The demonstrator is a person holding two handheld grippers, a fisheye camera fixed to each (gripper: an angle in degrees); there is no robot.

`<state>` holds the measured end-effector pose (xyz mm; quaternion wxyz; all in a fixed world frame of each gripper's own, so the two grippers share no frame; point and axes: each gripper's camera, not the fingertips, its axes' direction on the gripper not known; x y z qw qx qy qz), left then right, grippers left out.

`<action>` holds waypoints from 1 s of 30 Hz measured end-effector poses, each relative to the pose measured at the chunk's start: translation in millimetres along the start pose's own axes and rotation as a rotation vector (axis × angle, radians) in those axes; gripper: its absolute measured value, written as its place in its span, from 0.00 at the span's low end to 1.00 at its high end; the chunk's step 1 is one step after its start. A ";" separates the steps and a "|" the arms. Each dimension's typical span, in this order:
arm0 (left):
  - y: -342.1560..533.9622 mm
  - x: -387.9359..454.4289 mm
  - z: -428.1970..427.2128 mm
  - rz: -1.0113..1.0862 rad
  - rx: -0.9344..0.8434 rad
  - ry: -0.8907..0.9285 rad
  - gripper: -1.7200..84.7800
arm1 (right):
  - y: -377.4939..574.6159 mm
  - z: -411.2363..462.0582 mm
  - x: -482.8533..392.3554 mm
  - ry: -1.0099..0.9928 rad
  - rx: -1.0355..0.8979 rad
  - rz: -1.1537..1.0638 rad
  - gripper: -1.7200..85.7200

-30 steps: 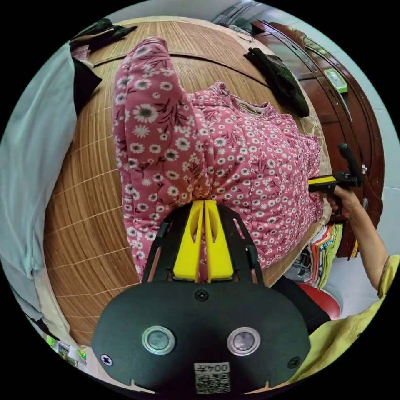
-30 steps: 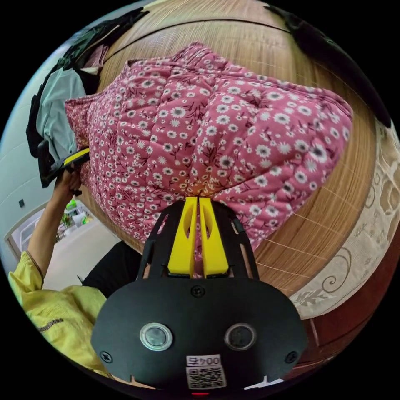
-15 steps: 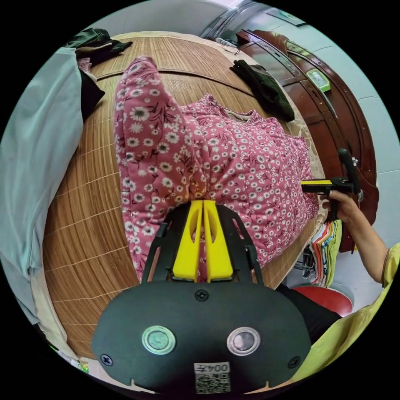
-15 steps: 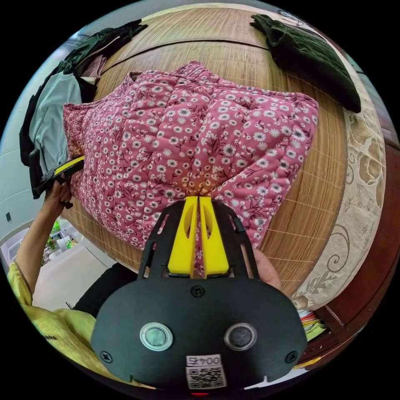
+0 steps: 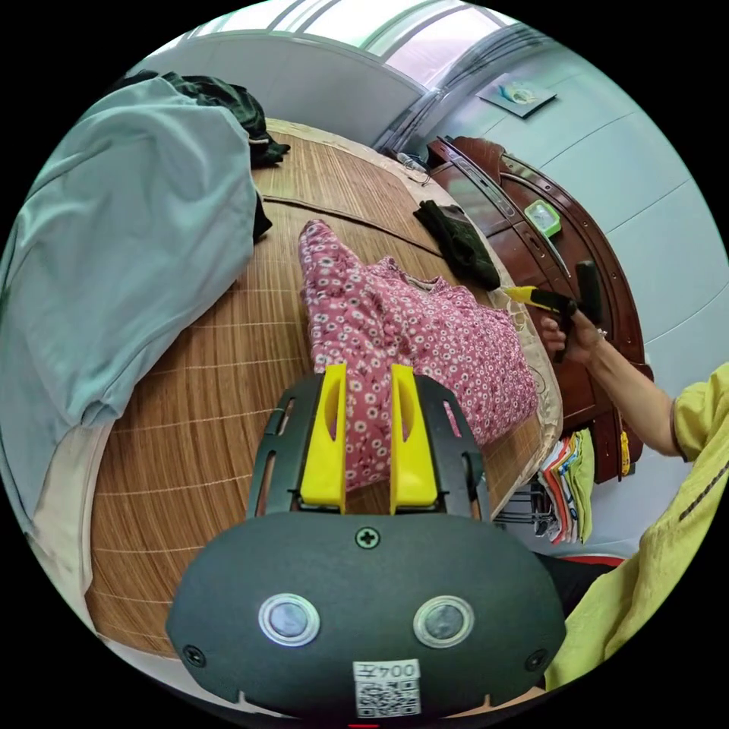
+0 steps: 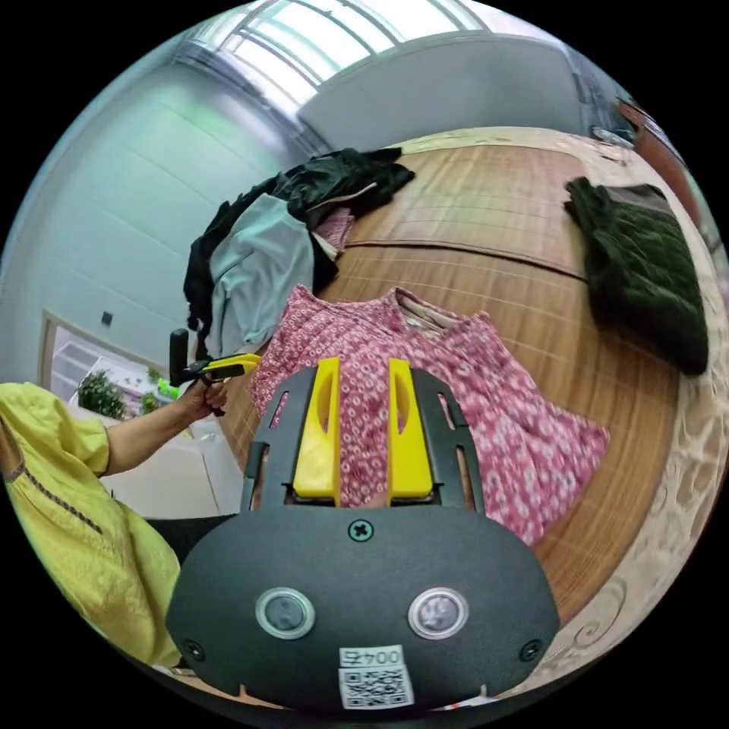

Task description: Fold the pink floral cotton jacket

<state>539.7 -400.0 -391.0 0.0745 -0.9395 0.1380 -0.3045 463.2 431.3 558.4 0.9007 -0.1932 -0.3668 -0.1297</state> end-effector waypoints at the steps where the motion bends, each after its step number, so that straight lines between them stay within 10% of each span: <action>1: 7.9 -4.1 -1.4 0.000 -0.002 0.002 0.12 | -19.1 15.9 1.1 0.008 -0.053 -0.069 0.13; 19: 33.7 -27.3 8.1 -0.007 -0.031 0.073 0.13 | -123.4 179.4 40.2 -0.218 -0.686 -0.258 0.08; 30: 0.4 24.8 10.8 0.063 -0.054 -0.148 0.09 | -117.4 90.8 0.5 0.060 -0.315 -0.302 0.03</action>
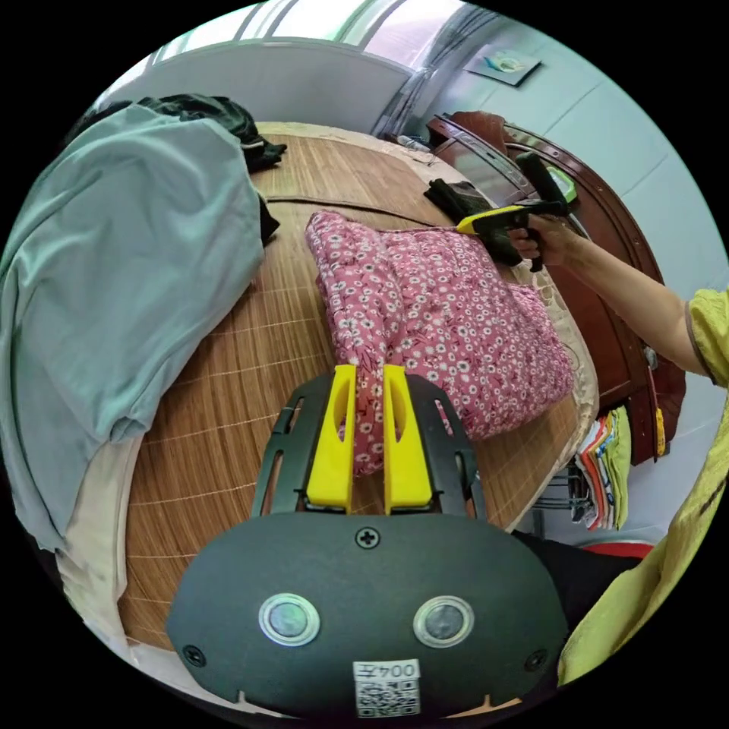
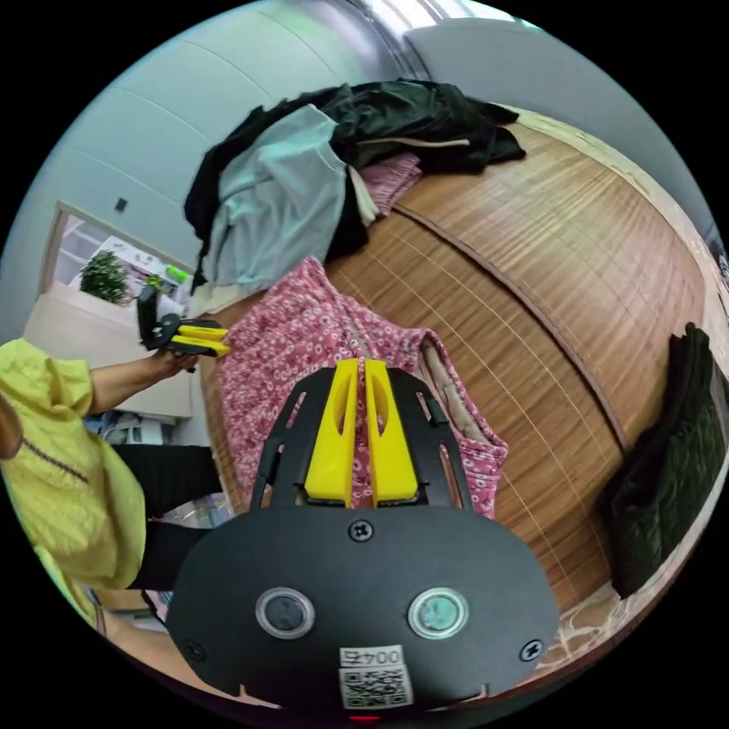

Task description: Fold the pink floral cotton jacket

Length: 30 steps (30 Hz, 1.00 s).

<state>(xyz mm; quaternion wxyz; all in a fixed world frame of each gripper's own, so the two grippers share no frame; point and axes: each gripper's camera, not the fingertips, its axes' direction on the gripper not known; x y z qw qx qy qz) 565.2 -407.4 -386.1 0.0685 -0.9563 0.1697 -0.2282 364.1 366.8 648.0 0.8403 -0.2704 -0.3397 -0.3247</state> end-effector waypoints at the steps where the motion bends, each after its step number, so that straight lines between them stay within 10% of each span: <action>1: -5.0 -2.5 10.7 -0.047 -0.030 -0.004 0.09 | -4.0 20.7 0.8 0.064 -0.048 0.031 0.03; 5: -24.5 10.3 21.9 -0.092 -0.068 -0.046 0.09 | -9.0 88.8 -6.2 0.190 -0.197 0.078 0.03; 14: -42.4 103.6 -29.5 0.059 0.239 -0.253 0.03 | 56.0 -0.5 2.5 0.090 0.176 0.284 0.08; 26: -148.0 173.9 111.8 0.417 -0.097 -0.228 0.03 | 226.3 -9.5 -70.1 0.452 0.041 0.373 0.15; 30: -165.8 159.2 133.8 0.284 -0.140 -0.122 0.03 | 251.9 5.9 -14.3 0.282 0.061 0.465 0.13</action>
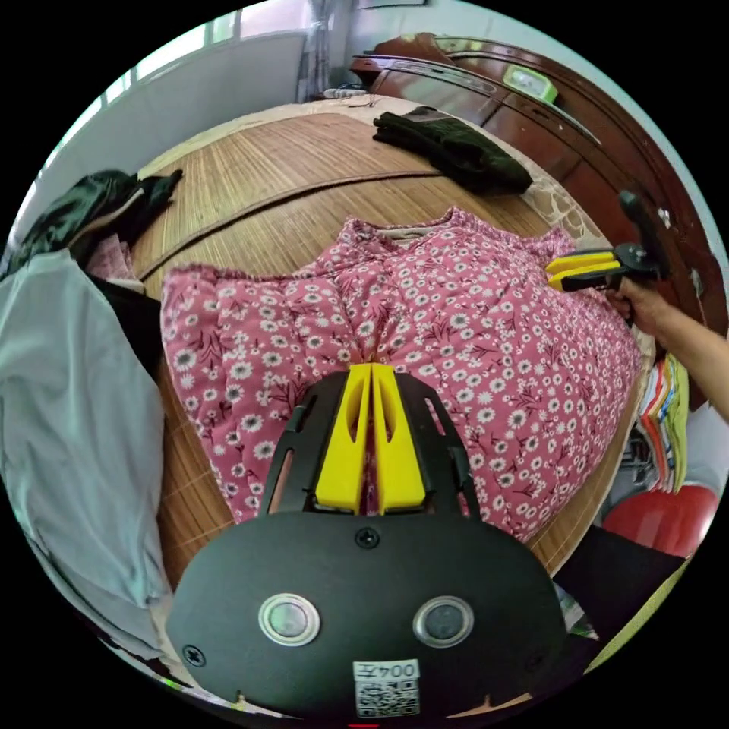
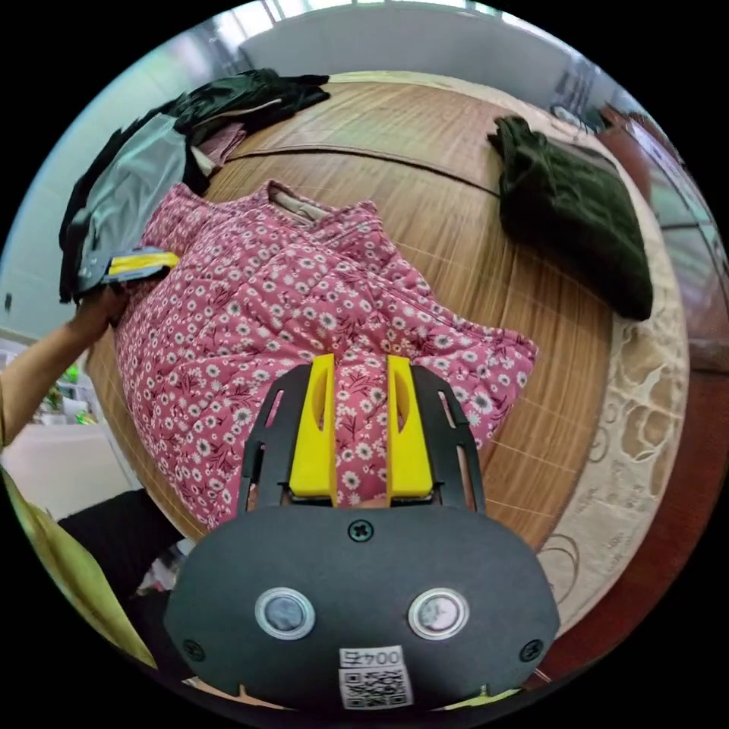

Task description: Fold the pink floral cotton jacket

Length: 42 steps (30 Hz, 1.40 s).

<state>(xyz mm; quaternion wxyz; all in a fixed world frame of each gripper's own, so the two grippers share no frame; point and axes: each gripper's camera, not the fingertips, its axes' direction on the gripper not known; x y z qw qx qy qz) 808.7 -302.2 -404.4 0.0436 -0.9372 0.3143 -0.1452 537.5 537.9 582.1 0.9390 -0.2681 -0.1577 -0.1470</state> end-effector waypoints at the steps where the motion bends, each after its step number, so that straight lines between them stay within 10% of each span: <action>1: -2.9 -5.7 3.6 -0.044 0.005 0.043 0.03 | 0.6 0.5 8.3 -0.030 0.009 0.026 0.12; 13: -53.7 52.8 -68.5 -0.018 0.226 0.101 0.02 | 82.3 -91.9 39.3 -0.010 0.094 0.053 0.11; 19: -101.3 103.9 29.5 0.096 -0.114 0.049 0.02 | 86.9 -59.5 65.3 -0.070 -0.016 0.112 0.09; 31: -122.3 162.2 -18.5 0.095 0.038 0.085 0.02 | 312.2 -125.6 66.3 -0.356 0.214 0.073 0.14; 42: -135.6 154.5 55.1 0.020 -0.147 0.177 0.02 | 304.4 -85.7 90.7 -0.595 0.168 -0.170 0.18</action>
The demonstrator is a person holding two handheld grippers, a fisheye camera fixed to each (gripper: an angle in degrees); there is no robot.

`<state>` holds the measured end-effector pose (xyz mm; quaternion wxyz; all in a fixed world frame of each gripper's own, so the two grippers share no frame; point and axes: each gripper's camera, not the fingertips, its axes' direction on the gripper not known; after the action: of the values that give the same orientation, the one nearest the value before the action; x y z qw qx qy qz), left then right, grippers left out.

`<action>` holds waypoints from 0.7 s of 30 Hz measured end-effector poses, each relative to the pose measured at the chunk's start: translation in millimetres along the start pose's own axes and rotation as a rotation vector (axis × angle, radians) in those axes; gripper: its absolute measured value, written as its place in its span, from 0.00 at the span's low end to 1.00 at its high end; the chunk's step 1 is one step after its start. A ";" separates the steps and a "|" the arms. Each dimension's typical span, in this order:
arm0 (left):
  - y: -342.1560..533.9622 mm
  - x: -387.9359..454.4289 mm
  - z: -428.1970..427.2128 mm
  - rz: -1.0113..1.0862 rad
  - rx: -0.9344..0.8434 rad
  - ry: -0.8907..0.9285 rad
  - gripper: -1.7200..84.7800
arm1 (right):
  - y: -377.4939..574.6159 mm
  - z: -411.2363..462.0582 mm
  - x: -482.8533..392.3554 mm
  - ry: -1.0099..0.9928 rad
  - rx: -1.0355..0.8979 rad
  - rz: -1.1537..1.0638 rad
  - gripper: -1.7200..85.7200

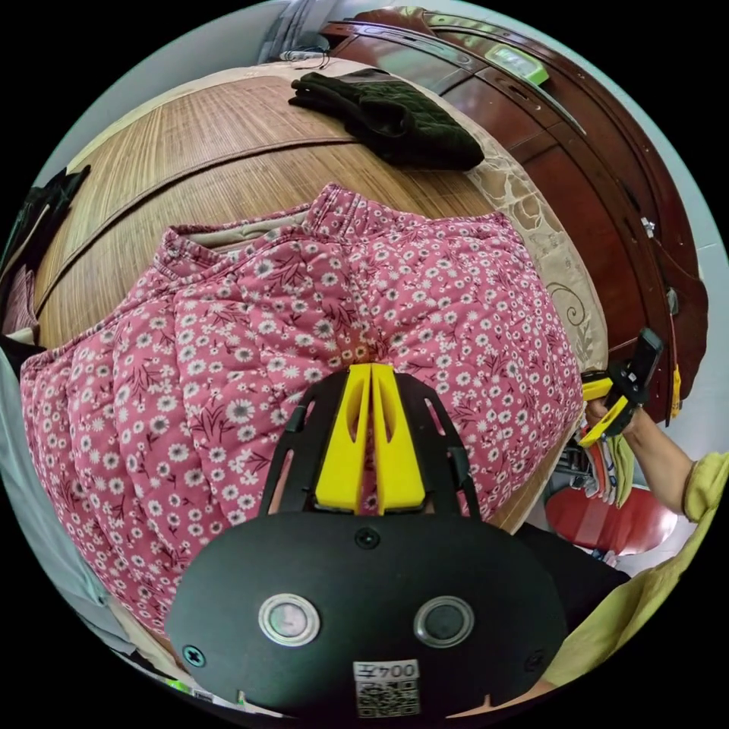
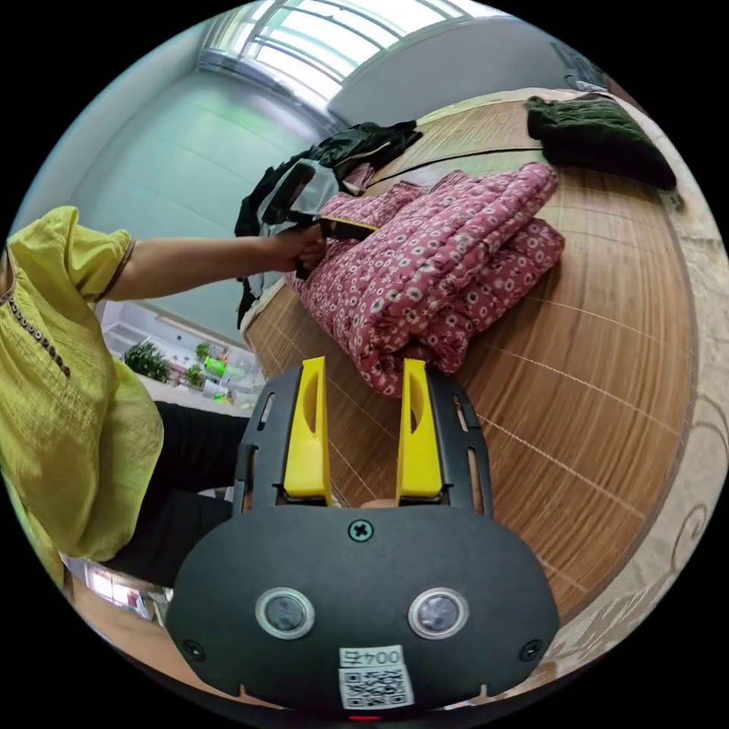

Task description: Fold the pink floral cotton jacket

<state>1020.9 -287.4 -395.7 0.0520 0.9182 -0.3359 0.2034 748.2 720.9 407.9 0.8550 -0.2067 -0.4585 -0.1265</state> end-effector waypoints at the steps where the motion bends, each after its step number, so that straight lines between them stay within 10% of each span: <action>1: -0.5 1.9 1.3 0.013 -0.005 -0.017 0.02 | -2.5 3.7 4.0 -0.024 -0.028 -0.028 0.18; 12: 12.4 -4.8 6.1 0.007 0.020 -0.033 0.03 | -26.7 7.3 1.0 -0.045 -0.136 -0.181 0.07; 21: 33.9 -16.8 6.2 0.001 0.052 -0.020 0.03 | 14.0 1.0 14.6 0.010 0.067 0.133 0.03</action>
<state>989.8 -304.8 -409.6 0.0249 0.9209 -0.3317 0.2031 761.1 733.3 417.3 0.8703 -0.2074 -0.4434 -0.0550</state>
